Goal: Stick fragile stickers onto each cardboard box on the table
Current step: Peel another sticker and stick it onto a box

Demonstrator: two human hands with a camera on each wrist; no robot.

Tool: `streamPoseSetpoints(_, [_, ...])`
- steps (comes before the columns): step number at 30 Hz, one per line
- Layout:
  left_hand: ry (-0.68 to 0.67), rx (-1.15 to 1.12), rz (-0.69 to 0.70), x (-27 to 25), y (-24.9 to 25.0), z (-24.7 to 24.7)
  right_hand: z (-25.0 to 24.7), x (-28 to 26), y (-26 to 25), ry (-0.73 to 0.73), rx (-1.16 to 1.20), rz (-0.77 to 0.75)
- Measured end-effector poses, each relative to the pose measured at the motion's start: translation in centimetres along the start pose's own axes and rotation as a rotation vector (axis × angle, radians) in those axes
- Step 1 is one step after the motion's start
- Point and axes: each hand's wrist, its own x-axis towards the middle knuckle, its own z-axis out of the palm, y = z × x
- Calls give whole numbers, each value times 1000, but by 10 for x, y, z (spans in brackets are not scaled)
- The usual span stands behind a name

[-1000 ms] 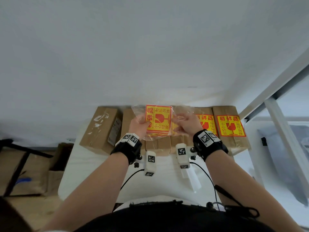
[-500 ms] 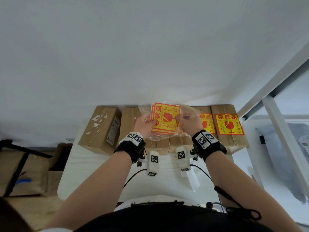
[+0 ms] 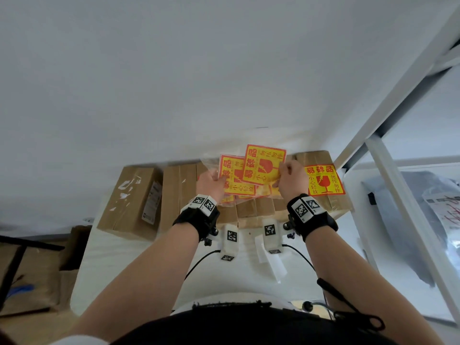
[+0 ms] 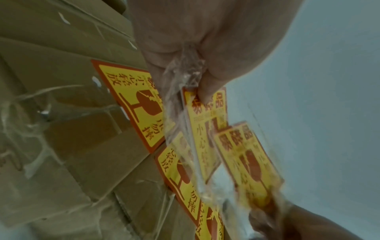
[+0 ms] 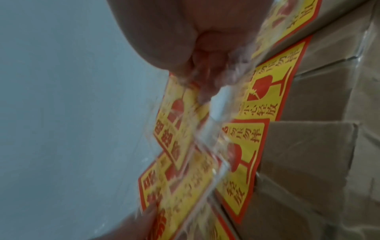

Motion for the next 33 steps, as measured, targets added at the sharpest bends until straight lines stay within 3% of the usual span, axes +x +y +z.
streamPoseSetpoints(4, [50, -10, -95, 11, -2, 8, -18, 7, 2, 216, 51, 30])
streamPoseSetpoints(8, [48, 58, -112, 16, 4, 18, -41, 11, -5, 336, 127, 29])
streamPoseSetpoints(20, [-88, 156, -118, 21, 10, 52, -75, 17, -16, 532, 393, -44])
streamPoseSetpoints(24, [-221, 225, -6, 15, 19, 60, -75, 21, -11, 473, 363, -42])
streamPoseSetpoints(27, [-91, 184, -12, 14, 23, 59, -69, 23, -9, 394, 277, -29])
streamPoseSetpoints(30, [55, 261, 133, 10, 28, 48, -58, 21, -9, 342, 254, -40])
streamPoseSetpoints(33, [-59, 130, 212, 4, 36, 33, -45, 15, -14, 294, 254, -46])
